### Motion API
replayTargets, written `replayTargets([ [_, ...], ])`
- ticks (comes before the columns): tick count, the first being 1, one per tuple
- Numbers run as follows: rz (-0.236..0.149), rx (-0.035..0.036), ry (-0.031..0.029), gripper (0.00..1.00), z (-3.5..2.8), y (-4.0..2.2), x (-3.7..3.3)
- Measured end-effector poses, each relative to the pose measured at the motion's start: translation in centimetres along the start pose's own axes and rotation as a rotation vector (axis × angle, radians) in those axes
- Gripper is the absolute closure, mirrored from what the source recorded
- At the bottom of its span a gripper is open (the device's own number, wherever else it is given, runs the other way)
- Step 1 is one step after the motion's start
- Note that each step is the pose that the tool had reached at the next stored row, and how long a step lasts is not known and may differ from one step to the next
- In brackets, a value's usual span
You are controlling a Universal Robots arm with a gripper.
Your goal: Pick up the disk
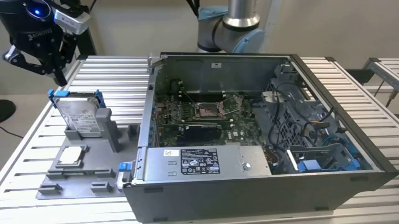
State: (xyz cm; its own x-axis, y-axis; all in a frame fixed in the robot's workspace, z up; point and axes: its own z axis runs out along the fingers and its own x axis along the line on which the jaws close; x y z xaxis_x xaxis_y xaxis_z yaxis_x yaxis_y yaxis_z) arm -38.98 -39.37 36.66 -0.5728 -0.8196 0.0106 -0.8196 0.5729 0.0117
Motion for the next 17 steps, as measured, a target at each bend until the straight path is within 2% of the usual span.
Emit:
replayTargets([
  [8, -0.099, 0.0032, -0.0003, 1.00, 0.12, 0.07, -0.04],
  [17, -0.230, 0.0053, 0.0006, 1.00, 0.24, 0.09, -0.03],
])
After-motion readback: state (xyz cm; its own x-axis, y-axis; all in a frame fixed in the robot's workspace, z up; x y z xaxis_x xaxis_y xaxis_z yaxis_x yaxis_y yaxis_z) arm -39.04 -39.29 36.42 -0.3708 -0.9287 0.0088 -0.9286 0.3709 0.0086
